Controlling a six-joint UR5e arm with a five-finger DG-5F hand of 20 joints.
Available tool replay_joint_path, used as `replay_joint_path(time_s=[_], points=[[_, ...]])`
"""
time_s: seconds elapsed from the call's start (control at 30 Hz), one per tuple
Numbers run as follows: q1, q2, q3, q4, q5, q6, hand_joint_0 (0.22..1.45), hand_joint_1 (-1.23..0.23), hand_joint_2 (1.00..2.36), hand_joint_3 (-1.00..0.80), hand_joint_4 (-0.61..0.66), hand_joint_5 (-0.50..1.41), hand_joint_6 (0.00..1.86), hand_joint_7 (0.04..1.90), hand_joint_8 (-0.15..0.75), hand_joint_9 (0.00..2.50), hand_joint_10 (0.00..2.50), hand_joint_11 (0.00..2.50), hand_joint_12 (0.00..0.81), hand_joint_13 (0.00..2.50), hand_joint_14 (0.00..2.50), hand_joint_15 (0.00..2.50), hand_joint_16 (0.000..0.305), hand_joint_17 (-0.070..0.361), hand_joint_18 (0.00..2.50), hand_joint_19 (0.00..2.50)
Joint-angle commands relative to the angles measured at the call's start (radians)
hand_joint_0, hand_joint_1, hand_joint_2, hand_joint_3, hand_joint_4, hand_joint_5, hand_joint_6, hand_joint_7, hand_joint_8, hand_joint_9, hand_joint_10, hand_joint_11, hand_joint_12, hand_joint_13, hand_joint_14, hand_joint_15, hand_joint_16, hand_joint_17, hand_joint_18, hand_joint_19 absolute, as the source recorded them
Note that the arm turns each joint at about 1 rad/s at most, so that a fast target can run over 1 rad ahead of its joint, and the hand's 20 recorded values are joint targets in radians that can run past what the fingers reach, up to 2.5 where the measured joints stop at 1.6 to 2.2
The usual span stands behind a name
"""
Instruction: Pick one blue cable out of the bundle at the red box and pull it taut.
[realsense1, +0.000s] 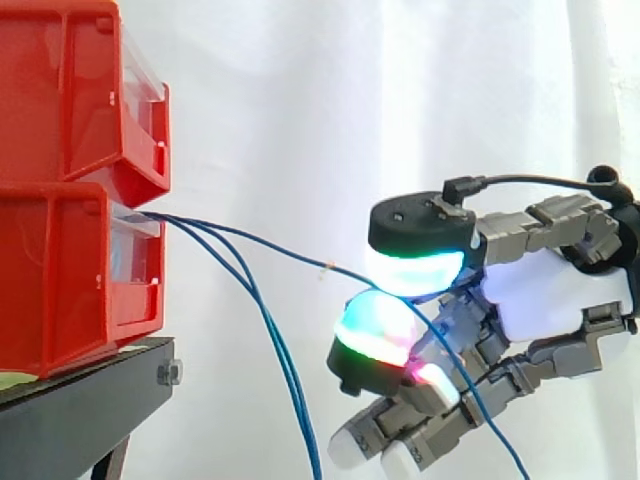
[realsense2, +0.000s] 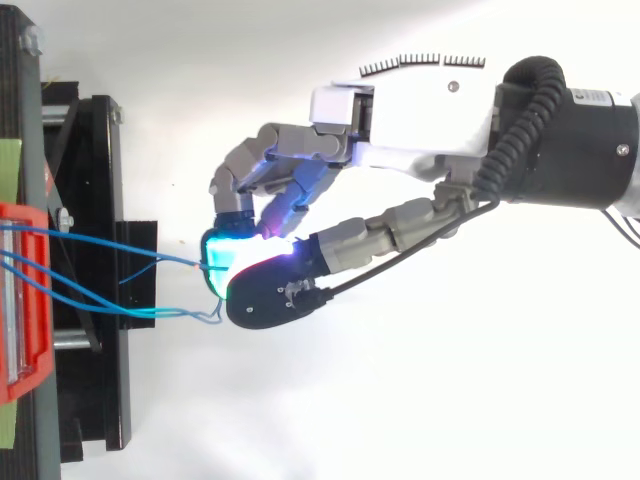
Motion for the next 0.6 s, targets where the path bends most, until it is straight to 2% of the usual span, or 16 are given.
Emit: replay_joint_path(time_s=[0.0,0.07,0.57], points=[[0.002,0.001,0.000,-0.028,0.001,0.000,0.61,-0.73,1.03,0.01,0.14,-0.14,0.84,0.93,0.359,0.99,0.01,1.09,0.377,0.35,0.01,0.16,0.053,0.118,0.36,0.18],[0.004,0.003,0.002,-0.042,0.001,0.005,0.61,-0.73,1.03,0.00,0.14,-0.14,0.84,0.93,0.358,0.99,0.01,1.11,0.376,0.35,0.01,0.15,0.052,0.118,0.36,0.18],[0.005,0.001,0.002,-0.039,-0.007,-0.003,0.61,-0.73,1.03,0.00,0.14,-0.15,0.84,0.92,0.359,0.99,0.01,1.10,0.374,0.35,0.01,0.15,0.052,0.117,0.36,0.18]])
